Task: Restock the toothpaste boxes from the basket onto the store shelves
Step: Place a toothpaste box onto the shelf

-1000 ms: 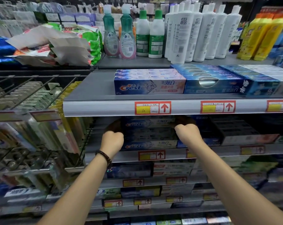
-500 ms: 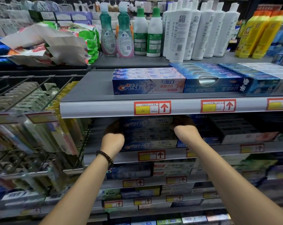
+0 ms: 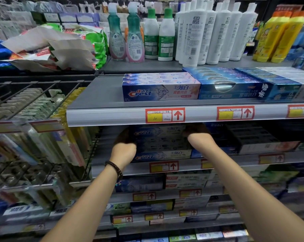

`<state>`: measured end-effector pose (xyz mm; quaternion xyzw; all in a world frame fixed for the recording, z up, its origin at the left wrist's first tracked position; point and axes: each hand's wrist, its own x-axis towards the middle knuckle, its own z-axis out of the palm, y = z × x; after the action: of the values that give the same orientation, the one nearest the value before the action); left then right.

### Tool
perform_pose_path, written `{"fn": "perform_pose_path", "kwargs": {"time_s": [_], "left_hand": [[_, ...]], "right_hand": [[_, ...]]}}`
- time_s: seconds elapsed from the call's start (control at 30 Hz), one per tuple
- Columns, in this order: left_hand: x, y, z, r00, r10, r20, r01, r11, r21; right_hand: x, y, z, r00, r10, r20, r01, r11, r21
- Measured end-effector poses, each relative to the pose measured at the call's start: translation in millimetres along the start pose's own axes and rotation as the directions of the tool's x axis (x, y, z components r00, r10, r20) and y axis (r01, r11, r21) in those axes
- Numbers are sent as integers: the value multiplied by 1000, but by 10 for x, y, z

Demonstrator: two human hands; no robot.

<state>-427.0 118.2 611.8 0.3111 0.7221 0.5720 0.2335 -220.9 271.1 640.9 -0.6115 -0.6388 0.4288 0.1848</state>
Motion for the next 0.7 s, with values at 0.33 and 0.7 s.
{"fn": "perform_pose_path", "kwargs": {"time_s": [0.33, 0.7], "left_hand": [[70, -82, -19, 1000, 15, 15, -14, 1000, -23], [14, -95, 7, 995, 99, -23, -99, 995, -1]], "right_hand": [[0, 3, -49, 986, -156, -51, 157, 988, 4], [-351, 162, -101, 977, -194, -82, 194, 981, -7]]}}
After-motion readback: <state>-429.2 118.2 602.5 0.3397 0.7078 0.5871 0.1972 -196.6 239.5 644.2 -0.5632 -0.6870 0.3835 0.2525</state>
